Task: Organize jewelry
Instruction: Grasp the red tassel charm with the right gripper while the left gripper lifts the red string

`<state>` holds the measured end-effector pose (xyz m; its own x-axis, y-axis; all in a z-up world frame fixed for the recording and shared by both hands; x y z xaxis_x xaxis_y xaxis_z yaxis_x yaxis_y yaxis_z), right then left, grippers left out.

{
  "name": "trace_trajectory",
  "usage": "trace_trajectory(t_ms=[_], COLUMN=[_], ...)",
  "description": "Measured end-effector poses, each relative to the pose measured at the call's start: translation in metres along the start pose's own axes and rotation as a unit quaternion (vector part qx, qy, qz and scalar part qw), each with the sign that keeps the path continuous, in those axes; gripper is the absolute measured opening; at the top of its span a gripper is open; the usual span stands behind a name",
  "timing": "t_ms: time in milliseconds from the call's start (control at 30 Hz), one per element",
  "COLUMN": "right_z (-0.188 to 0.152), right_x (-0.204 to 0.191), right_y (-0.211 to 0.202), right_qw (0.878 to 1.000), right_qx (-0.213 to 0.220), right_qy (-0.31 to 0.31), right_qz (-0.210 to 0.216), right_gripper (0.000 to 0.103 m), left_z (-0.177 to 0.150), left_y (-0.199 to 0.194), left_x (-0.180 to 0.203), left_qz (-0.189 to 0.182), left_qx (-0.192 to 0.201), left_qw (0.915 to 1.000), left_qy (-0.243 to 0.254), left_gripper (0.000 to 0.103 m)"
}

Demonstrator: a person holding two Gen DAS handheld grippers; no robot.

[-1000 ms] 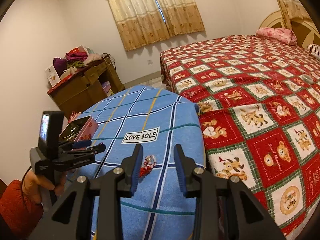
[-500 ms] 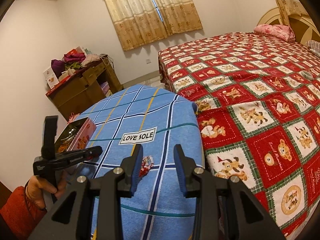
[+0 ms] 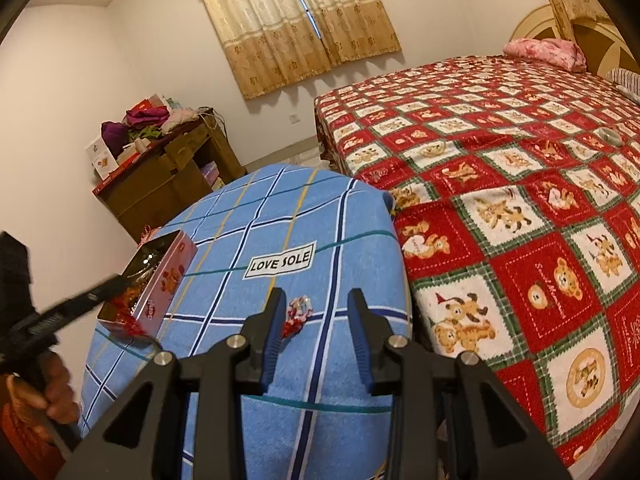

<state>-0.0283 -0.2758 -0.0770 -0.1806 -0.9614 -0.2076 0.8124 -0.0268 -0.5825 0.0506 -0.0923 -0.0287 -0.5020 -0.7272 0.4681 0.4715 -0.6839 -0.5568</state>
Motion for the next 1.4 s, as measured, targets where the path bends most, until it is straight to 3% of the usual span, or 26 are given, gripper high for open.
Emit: trace_trajectory(t_ms=[433, 867, 1067, 1200, 1400], right_z=[-0.010, -0.023, -0.021, -0.020, -0.014], right_x=[-0.034, -0.036, -0.041, -0.036, -0.030], right_y=[0.052, 0.078, 0.085, 0.086, 0.075], right_qw=[0.996, 0.989, 0.984, 0.984, 0.991], right_qx=[-0.072, -0.119, -0.124, -0.128, -0.114], right_qy=[-0.053, -0.086, -0.119, -0.119, -0.064], right_qz=[0.021, -0.024, -0.041, -0.046, -0.009], right_gripper=[0.032, 0.032, 0.032, 0.015, 0.013], left_z=[0.008, 0.014, 0.016, 0.014, 0.014], left_y=[-0.034, -0.062, -0.063, -0.064, -0.069], left_x=[-0.007, -0.043, -0.051, -0.051, -0.054], left_qz=[0.026, 0.075, 0.076, 0.074, 0.076], left_qx=[0.046, 0.076, 0.078, 0.076, 0.080], left_qw=[0.9986, 0.9943, 0.9940, 0.9942, 0.9937], left_qy=[0.008, -0.002, -0.013, -0.013, -0.019], left_gripper=[0.000, 0.000, 0.000, 0.000, 0.000])
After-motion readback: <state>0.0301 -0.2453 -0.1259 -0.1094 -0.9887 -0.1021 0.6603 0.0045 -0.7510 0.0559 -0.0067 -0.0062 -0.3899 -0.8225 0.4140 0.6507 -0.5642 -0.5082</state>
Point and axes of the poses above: each gripper's, at about its wrist camera, not at the fingertips, and y roughly the way its jaws point, x to its right, z to its top, the point moved 5 cm from there along y, roughly the way its jaws point, and after that the axes turned 11 degrees about -y, right-handed, at the moved point
